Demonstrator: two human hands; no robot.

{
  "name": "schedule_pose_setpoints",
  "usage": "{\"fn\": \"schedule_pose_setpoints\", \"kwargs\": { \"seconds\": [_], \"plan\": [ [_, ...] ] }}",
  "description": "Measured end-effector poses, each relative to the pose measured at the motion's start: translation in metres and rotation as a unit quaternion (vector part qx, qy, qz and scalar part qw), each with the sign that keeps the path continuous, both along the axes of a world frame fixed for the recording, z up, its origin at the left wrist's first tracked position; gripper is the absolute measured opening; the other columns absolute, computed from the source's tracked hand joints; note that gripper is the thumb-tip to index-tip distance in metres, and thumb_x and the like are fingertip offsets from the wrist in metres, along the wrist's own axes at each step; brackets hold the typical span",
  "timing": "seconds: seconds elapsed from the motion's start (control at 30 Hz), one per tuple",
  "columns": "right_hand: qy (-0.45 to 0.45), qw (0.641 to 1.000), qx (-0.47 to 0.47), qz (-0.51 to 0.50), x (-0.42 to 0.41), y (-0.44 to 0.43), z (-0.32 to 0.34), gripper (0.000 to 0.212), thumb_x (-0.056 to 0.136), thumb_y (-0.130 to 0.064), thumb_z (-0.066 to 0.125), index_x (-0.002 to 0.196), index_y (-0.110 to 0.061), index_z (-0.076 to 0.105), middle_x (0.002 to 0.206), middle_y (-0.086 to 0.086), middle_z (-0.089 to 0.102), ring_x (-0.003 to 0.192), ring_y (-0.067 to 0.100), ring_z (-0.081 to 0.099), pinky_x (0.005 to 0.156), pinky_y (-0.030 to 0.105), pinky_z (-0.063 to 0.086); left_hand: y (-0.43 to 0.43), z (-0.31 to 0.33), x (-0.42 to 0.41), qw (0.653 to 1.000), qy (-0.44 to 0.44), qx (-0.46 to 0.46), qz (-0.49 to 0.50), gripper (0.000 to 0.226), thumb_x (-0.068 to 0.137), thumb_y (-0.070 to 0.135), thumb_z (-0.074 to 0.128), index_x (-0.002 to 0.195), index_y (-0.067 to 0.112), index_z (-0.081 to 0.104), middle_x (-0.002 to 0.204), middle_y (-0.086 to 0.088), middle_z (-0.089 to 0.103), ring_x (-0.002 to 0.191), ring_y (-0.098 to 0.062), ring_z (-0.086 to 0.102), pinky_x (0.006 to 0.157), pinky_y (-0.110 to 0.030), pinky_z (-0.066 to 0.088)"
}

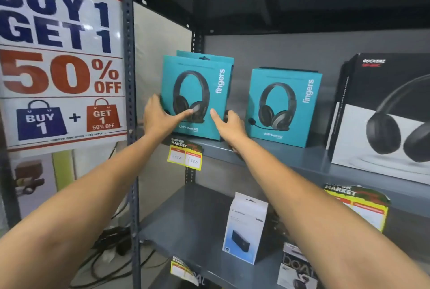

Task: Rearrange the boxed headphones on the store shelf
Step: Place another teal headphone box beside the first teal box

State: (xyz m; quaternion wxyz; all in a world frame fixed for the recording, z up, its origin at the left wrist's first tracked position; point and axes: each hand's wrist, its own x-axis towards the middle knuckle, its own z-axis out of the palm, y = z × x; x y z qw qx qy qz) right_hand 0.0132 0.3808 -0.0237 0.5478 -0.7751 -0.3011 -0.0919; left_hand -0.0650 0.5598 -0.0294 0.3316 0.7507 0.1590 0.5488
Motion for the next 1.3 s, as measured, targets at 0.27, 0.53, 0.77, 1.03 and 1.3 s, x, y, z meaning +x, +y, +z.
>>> {"fn": "schedule_pose_setpoints", "kwargs": {
  "seconds": [0.27, 0.53, 0.77, 1.03, 1.3],
  "plan": [
    [-0.100, 0.978, 0.012, -0.183, -0.005, -0.112, 0.010, 0.061, 0.074, -0.067, 0.061, 0.097, -0.013, 0.046, 0.100, 0.002, 0.059, 0.087, 0.023, 0.055, 0.071, 0.037, 0.045, -0.106, 0.005, 0.032, 0.993, -0.064, -0.002, -0.098, 0.103, 0.041, 0.082, 0.076, 0.116, 0.015, 0.051, 0.111, 0.005, 0.058, 0.102, -0.013, 0.057, 0.085, -0.026, 0.048],
    [0.000, 0.980, 0.024, -0.197, 0.000, -0.175, -0.002, 0.085, 0.053, -0.074, 0.072, 0.105, -0.017, 0.038, 0.118, 0.004, 0.056, 0.106, 0.025, 0.057, 0.084, 0.039, 0.050, -0.152, -0.010, 0.052, 0.983, -0.011, 0.010, -0.184, 0.095, 0.045, 0.069, 0.084, 0.116, 0.016, 0.049, 0.113, 0.004, 0.059, 0.100, -0.011, 0.057, 0.081, -0.022, 0.046],
    [0.095, 0.984, 0.036, -0.144, 0.019, -0.167, 0.005, 0.160, 0.029, -0.080, 0.075, 0.150, -0.012, -0.004, 0.155, 0.007, 0.031, 0.141, 0.028, 0.031, 0.111, 0.050, 0.035, -0.134, 0.005, 0.078, 0.873, 0.140, -0.163, -0.438, 0.085, 0.053, 0.033, 0.094, 0.124, 0.009, 0.054, 0.120, -0.011, 0.069, 0.111, -0.027, 0.066, 0.094, -0.039, 0.055],
    [0.168, 0.981, 0.097, -0.027, 0.047, -0.170, 0.005, 0.101, 0.053, -0.046, 0.090, 0.135, -0.014, 0.040, 0.127, 0.003, 0.061, 0.102, 0.012, 0.060, 0.073, 0.024, 0.054, -0.121, 0.005, 0.102, 0.805, 0.188, -0.133, -0.546, 0.081, 0.048, 0.039, 0.096, 0.119, 0.013, 0.066, 0.118, -0.007, 0.074, 0.107, -0.024, 0.070, 0.082, -0.028, 0.057],
    [0.132, 0.986, 0.086, -0.047, 0.050, -0.174, 0.000, 0.081, 0.055, -0.042, 0.090, 0.122, -0.013, 0.053, 0.115, 0.001, 0.066, 0.097, 0.011, 0.063, 0.063, 0.019, 0.053, -0.121, -0.002, 0.101, 0.842, 0.171, -0.084, -0.505, 0.068, 0.056, 0.034, 0.091, 0.116, 0.015, 0.067, 0.109, 0.000, 0.077, 0.101, -0.018, 0.072, 0.079, -0.025, 0.058]
  ]
}}
